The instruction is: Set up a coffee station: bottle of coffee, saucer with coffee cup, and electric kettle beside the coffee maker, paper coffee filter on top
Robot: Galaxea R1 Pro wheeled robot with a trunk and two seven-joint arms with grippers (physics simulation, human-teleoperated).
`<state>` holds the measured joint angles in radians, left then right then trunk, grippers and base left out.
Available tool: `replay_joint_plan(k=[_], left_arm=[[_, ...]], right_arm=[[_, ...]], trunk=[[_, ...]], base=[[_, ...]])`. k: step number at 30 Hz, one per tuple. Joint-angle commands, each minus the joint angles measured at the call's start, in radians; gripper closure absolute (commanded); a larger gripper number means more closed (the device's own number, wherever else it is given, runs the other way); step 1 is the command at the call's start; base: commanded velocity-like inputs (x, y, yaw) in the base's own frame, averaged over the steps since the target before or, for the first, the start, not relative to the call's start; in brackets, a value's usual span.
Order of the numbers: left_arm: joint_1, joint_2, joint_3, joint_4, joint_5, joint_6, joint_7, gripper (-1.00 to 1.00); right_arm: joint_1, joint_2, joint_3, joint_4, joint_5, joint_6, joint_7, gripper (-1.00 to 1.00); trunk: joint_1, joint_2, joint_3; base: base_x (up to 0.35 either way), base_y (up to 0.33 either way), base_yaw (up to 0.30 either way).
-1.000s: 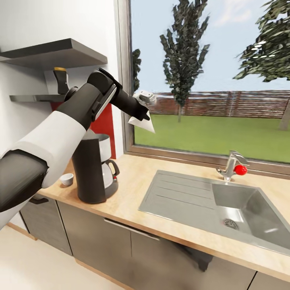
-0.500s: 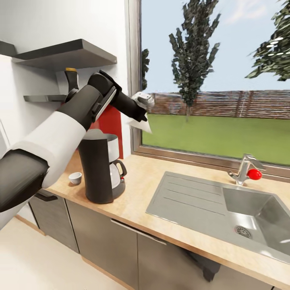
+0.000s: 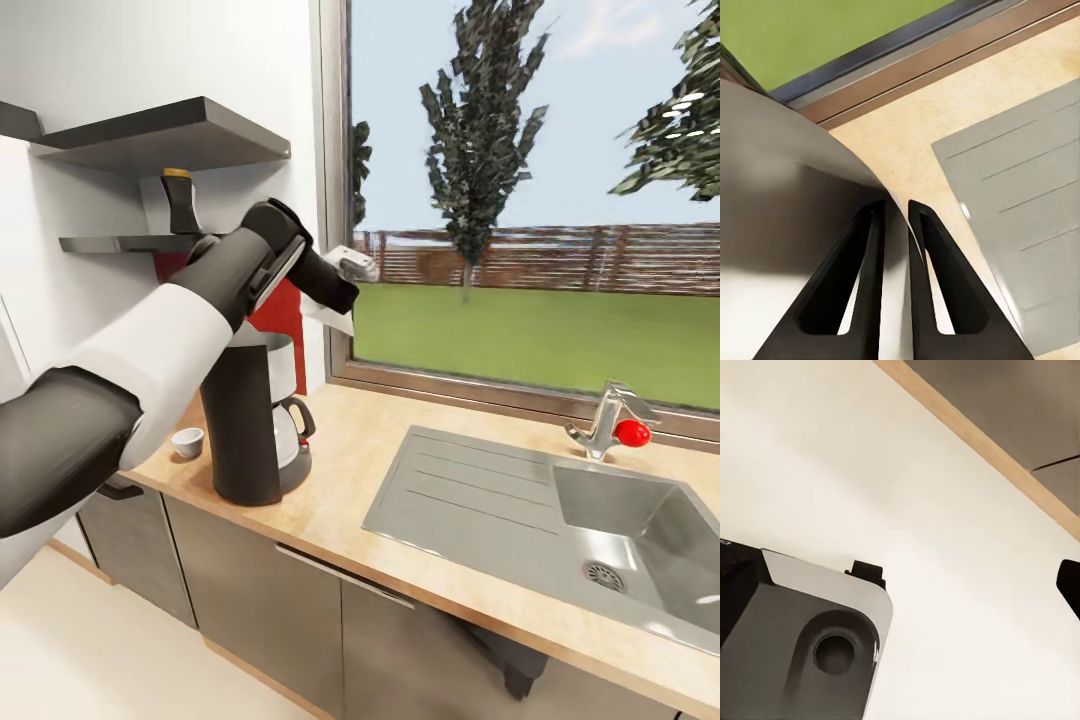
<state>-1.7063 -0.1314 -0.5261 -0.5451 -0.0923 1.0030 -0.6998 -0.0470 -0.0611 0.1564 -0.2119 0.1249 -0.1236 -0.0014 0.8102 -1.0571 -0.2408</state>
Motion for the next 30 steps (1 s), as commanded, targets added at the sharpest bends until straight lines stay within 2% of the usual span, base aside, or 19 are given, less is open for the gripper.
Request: replay_joint_plan(k=[1, 6, 10, 13, 15, 16, 19, 23, 30], left_arm=[[-0.001, -0.001, -0.001, 0.0, -0.012, 0.0, -0.009, 1.0], [-0.001, -0.022, 0.002, 0.019, -0.013, 0.0, -0.002, 1.0], [-0.001, -0.019, 0.005, 0.026, -0.013, 0.0, -0.002, 1.0], [-0.001, 0.001, 0.008, 0.029, -0.013, 0.0, -0.001, 1.0], [-0.001, 0.032, 0.009, 0.03, -0.013, 0.0, -0.001, 1.0], [-0.001, 0.061, 0.009, 0.03, -0.013, 0.0, 0.0, 1.0], [-0.001, 0.093, 0.009, 0.03, -0.013, 0.0, 0.0, 1.0], [-0.001, 0.115, 0.009, 0.029, -0.014, 0.0, -0.001, 1.0], [-0.001, 0.125, 0.009, 0.028, -0.014, 0.0, -0.001, 1.0]], right_arm=[[-0.001, 0.0, 0.0, 0.0, 0.01, -0.002, 0.0, -1.0], [-0.001, 0.0, 0.0, 0.0, 0.01, -0.002, 0.0, -1.0], [-0.001, 0.0, 0.0, 0.0, 0.01, -0.003, 0.0, -1.0], [-0.001, 0.0, 0.0, 0.0, 0.01, -0.003, 0.0, -1.0], [-0.001, 0.0, 0.0, 0.0, 0.01, -0.003, 0.0, -1.0], [-0.001, 0.0, 0.0, 0.0, 0.01, -0.003, 0.0, -1.0], [-0.001, 0.0, 0.0, 0.0, 0.01, -0.003, -0.001, -1.0], [-0.001, 0.0, 0.0, 0.0, 0.01, -0.003, -0.001, -1.0], [-0.001, 0.0, 0.0, -0.001, 0.01, -0.004, -0.002, -1.0]], trunk=[[0.0, -0.001, -0.001], [0.0, -0.001, -0.001], [0.0, -0.001, -0.001], [0.0, -0.001, -0.001], [0.0, -0.001, -0.001], [0.0, -0.001, -0.001], [0.0, -0.001, -0.001], [0.0, -0.001, -0.001], [0.0, -0.001, -0.001]], base=[[0.0, 0.0, 0.0], [0.0, 0.0, 0.0], [0.0, 0.0, 0.0], [0.0, 0.0, 0.0], [0.0, 0.0, 0.0], [0.0, 0.0, 0.0], [0.0, 0.0, 0.0], [0.0, 0.0, 0.0], [0.0, 0.0, 0.0]])
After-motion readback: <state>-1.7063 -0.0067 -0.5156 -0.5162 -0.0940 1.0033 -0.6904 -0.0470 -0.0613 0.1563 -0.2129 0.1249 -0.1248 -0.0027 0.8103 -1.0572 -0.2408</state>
